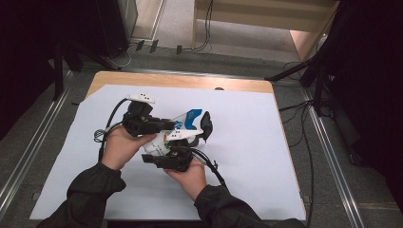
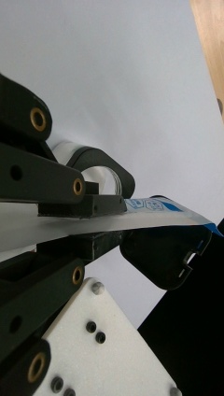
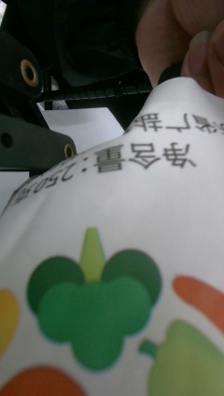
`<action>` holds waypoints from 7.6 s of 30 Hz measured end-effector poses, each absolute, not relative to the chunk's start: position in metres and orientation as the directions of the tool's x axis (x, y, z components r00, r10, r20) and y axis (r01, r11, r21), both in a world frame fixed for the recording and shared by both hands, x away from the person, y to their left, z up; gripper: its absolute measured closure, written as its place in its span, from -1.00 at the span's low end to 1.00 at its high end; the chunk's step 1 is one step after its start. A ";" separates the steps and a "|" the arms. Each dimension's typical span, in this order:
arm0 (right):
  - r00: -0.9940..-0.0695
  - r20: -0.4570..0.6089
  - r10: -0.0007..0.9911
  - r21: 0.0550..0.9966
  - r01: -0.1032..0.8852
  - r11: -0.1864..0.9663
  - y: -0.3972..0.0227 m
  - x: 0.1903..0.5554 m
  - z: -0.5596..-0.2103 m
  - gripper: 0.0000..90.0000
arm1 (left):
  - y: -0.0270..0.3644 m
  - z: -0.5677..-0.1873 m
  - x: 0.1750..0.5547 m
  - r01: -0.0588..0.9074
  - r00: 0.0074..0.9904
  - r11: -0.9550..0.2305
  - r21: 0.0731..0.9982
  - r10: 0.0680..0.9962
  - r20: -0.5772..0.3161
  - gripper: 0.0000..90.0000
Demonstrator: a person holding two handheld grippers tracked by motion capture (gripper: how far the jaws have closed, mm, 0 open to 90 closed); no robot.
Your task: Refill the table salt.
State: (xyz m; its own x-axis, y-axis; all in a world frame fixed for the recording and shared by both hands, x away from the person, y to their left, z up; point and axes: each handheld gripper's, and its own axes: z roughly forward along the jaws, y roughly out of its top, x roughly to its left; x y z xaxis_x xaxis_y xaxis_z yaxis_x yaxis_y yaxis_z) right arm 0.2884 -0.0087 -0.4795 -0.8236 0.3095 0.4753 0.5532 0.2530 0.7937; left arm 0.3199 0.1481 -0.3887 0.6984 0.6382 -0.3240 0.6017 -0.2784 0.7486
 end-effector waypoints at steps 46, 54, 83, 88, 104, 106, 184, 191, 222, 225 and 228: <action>-0.829 0.469 0.305 0.801 0.545 0.249 -0.005 0.291 -0.480 0.46 | 0.144 -0.384 0.325 0.619 0.688 -0.285 0.732 0.647 -0.329 0.89; -0.826 0.473 0.307 0.799 0.549 0.245 -0.006 0.290 -0.480 0.52 | 0.143 -0.382 0.324 0.611 0.694 -0.286 0.739 0.643 -0.325 0.89; -0.822 0.494 0.285 0.799 0.558 0.225 -0.009 0.292 -0.477 0.54 | 0.142 -0.381 0.322 0.603 0.697 -0.298 0.740 0.648 -0.307 0.92; -0.825 0.487 0.285 0.802 0.552 0.227 -0.008 0.292 -0.476 0.52 | 0.142 -0.380 0.320 0.598 0.694 -0.300 0.743 0.658 -0.292 0.97; -0.826 0.481 0.294 0.804 0.549 0.227 -0.008 0.292 -0.476 0.53 | 0.141 -0.380 0.320 0.594 0.693 -0.296 0.748 0.661 -0.289 1.00; -0.824 0.487 0.291 0.803 0.553 0.223 -0.008 0.292 -0.475 0.53 | 0.141 -0.380 0.321 0.596 0.692 -0.293 0.748 0.660 -0.293 1.00; -0.823 0.493 0.281 0.792 0.559 0.245 -0.007 0.295 -0.480 0.41 | 0.137 -0.382 0.325 0.601 0.702 -0.332 0.727 0.654 -0.282 0.99; -0.826 0.483 0.290 0.790 0.554 0.261 -0.007 0.295 -0.483 0.39 | 0.141 -0.386 0.324 0.607 0.700 -0.332 0.722 0.653 -0.288 0.97; -0.877 0.352 0.325 0.813 0.459 0.358 -0.007 0.291 -0.501 0.45 | 0.151 -0.399 0.329 0.636 0.706 -0.333 0.696 0.616 -0.350 0.87; -0.881 0.344 0.326 0.815 0.452 0.363 -0.007 0.291 -0.502 0.46 | 0.151 -0.399 0.329 0.638 0.704 -0.331 0.696 0.617 -0.352 0.87; -0.888 0.328 0.321 0.818 0.437 0.374 -0.008 0.291 -0.504 0.46 | 0.150 -0.400 0.330 0.635 0.708 -0.332 0.697 0.612 -0.353 0.86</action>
State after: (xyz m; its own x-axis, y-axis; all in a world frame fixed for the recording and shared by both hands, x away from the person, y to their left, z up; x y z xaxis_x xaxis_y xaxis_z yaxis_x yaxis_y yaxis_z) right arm 0.2908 -0.0076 -0.5044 -0.8884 0.3210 0.3283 0.4373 0.3737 0.8180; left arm 0.3303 0.1502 -0.3996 0.7078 0.6118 -0.3531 0.6350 -0.3322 0.6974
